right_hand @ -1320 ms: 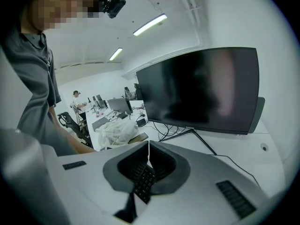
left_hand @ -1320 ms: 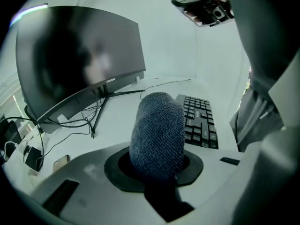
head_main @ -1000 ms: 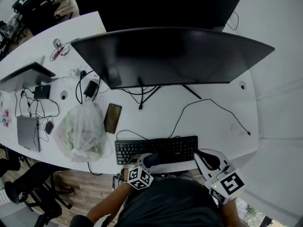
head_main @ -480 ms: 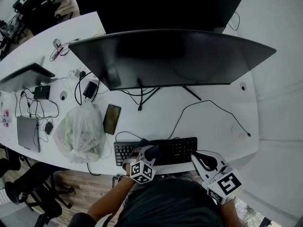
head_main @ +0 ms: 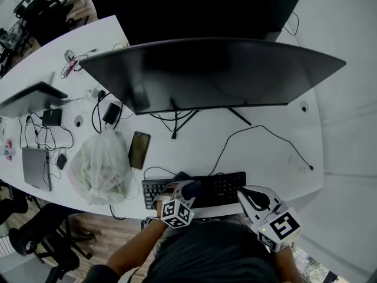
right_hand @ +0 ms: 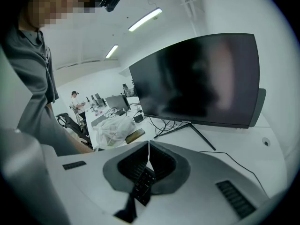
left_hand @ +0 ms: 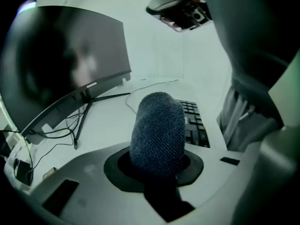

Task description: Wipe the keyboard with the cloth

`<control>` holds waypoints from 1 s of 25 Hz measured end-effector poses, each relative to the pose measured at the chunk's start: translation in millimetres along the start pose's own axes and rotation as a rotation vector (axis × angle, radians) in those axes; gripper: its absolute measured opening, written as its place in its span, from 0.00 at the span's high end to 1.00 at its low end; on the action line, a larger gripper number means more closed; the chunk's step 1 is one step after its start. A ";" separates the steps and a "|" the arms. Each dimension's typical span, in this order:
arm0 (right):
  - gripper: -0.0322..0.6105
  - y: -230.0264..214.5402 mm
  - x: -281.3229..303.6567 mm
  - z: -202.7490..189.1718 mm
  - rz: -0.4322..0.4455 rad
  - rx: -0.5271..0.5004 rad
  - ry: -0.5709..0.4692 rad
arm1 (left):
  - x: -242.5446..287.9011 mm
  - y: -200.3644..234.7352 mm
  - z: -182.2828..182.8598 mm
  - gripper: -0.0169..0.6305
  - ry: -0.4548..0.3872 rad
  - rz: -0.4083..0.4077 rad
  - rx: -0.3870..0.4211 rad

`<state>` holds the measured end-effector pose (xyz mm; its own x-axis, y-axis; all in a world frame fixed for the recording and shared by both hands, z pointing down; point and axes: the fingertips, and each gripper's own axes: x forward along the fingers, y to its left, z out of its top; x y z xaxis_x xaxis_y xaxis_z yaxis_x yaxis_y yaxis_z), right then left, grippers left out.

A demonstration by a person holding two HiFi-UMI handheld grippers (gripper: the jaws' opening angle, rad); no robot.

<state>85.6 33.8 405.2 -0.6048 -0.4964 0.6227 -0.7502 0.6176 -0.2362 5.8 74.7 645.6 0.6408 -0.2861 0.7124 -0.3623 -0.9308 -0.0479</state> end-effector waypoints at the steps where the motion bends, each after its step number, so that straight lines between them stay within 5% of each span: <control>1: 0.93 0.0 1.6 -0.5 0.002 0.003 0.003 | 2.1 7.9 -2.0 0.84 0.007 0.015 -0.034; 5: 0.93 -5.6 4.8 1.4 -0.002 0.001 0.009 | 4.8 -10.6 -11.1 0.84 0.018 0.024 -0.050; 9: 0.93 -12.1 2.9 5.0 -0.018 0.005 0.008 | -2.1 -66.2 -12.4 0.84 0.031 -0.172 -0.044; 11: 0.93 -13.5 2.1 7.2 -0.019 0.007 0.006 | -1.2 -67.8 -11.7 0.84 0.032 -0.198 -0.004; 14: 0.93 -11.5 4.6 6.4 -0.010 -0.004 0.019 | 2.4 -31.9 0.6 0.84 -0.004 -0.119 0.044; 18: 0.93 -8.4 7.9 8.2 -0.013 -0.007 0.036 | 6.1 23.7 1.7 0.84 -0.038 -0.006 -0.149; 25: 0.93 -6.3 -4.6 2.7 -0.029 -0.006 0.018 | 4.1 -36.3 -3.4 0.84 0.002 -0.061 0.006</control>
<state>92.3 30.6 401.8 -0.5778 -0.5035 0.6424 -0.7659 0.6064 -0.2137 19.3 108.2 652.6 0.6606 -0.2283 0.7152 -0.3187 -0.9478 -0.0083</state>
